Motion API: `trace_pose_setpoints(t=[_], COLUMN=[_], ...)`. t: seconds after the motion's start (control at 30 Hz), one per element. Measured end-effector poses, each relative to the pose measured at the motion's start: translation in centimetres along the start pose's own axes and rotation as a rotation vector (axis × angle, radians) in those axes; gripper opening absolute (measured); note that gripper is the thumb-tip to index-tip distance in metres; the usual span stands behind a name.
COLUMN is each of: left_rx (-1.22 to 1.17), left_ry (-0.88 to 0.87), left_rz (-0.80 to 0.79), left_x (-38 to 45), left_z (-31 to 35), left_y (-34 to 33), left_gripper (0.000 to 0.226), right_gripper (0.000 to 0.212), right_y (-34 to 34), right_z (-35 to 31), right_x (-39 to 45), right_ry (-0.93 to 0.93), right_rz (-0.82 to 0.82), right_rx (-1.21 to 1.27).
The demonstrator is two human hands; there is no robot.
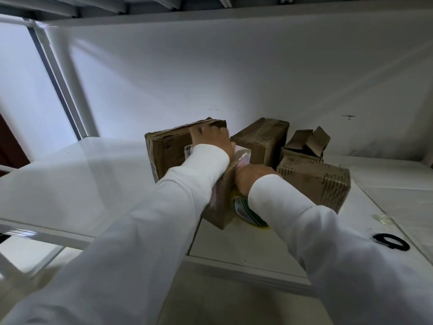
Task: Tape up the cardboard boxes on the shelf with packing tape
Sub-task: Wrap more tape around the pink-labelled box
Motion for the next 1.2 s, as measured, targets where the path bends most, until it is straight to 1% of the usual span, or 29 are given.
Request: trace_pose_setpoints(t=[0.07,0.1,0.17,0.2,0.23,0.27,0.3,0.37,0.4,0.43,0.47,0.53,0.57,0.6,0.67,0.73,0.77,0.8,0.87,0.97,1.03,1.07,1.13,1.2], left_rx=[-0.071,-0.102,-0.106,-0.068,-0.012,0.044,0.086,0.082,0.055,0.038,0.015,-0.067,-0.085,-0.086,-0.085,-0.084,-0.115,-0.170,-0.247,-0.250,-0.248,-0.232,-0.199,-0.220], left_ry=[-0.095,-0.082,0.086,0.177,0.223,0.218,0.163,-0.056,-0.149,-0.184,-0.145,0.077,0.174,0.231,0.251,0.196,0.144,0.094,0.024,0.009,0.035,0.060,0.096,0.109], left_rz=[0.006,0.004,-0.026,-0.054,-0.071,-0.058,-0.015,0.071,0.073,0.051,0.028,-0.005,-0.021,-0.044,-0.052,-0.013,-0.014,-0.052,-0.188,-0.297,-0.334,-0.348,-0.354,-0.311], left_x=[-0.3,-0.2,0.4,0.6,0.7,0.7,0.6,-0.2,-0.6,-0.8,-0.6,-0.1,0.0,-0.2,-0.5,-1.0,-1.2,-1.6,-2.6,-3.5,-3.8,-4.2,-5.0,-5.5], left_z=[1.1,0.5,-2.7,-4.2,-5.0,-4.8,-3.6,0.2,1.7,2.2,1.4,-2.2,-3.9,-5.0,-5.5,-4.3,-3.1,-1.9,0.4,0.8,-0.1,-0.6,-0.9,-0.5], left_y=[0.0,-0.1,-0.6,-1.0,-1.2,-1.0,-0.3,1.0,1.0,0.8,0.5,-0.1,-0.6,-1.0,-1.1,-0.3,0.0,-0.1,-0.8,-1.8,-2.3,-2.3,-2.2,-1.7], left_gripper=[0.039,0.037,0.041,0.045,0.048,0.050,0.051,0.053,0.058,0.061,0.059,0.048,0.046,0.047,0.045,0.040,0.040,0.042,0.053,0.089,0.105,0.107,0.104,0.103], right_gripper=[0.045,0.044,0.041,0.042,0.042,0.040,0.038,0.031,0.029,0.028,0.030,0.042,0.045,0.044,0.045,0.045,0.042,0.038,0.033,0.031,0.030,0.030,0.028,0.030], right_y=[0.1,0.1,0.1,0.2,0.3,0.3,0.3,0.5,0.5,0.5,0.5,0.1,0.1,0.1,0.2,0.1,0.0,0.0,0.0,0.1,0.1,0.1,0.1,0.3], right_z=[0.2,0.1,-0.4,-0.7,-0.8,-0.8,-0.7,-0.5,-0.5,-0.4,-0.4,-0.3,-0.4,-0.6,-0.7,-0.3,0.0,0.4,1.0,1.0,1.1,1.2,1.2,1.2], right_x=[-0.3,-0.5,-0.9,-1.2,-1.2,-1.2,-1.3,-1.4,-1.3,-1.3,-1.3,-1.2,-1.3,-1.4,-1.5,-1.5,-1.4,-1.3,-1.5,-1.8,-1.8,-1.8,-1.8,-2.0], right_ry=[0.003,0.018,0.085,0.125,0.135,0.137,0.131,0.144,0.160,0.161,0.151,0.118,0.111,0.117,0.143,0.122,0.106,0.087,0.056,0.087,0.080,0.078,0.090,0.097], right_rz=[0.005,0.004,0.019,0.040,0.046,0.043,0.041,0.061,0.071,0.076,0.069,0.032,0.031,0.040,0.057,0.054,0.059,0.061,0.056,0.079,0.095,0.097,0.074,0.051], right_rx=[0.014,-0.005,-0.114,-0.159,-0.168,-0.168,-0.178,-0.221,-0.255,-0.268,-0.254,-0.232,-0.237,-0.241,-0.230,-0.200,-0.189,-0.166,-0.093,-0.082,-0.034,-0.020,-0.047,-0.064])
Point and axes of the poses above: each hand's wrist, its own x-axis towards the middle knuckle, its own y-axis out of the back of the hand, z = x × y, the point moved 8 cm from there along x, towards the middle knuckle, and after that the axes turned 4 degrees about x, right-handed, at the moved point
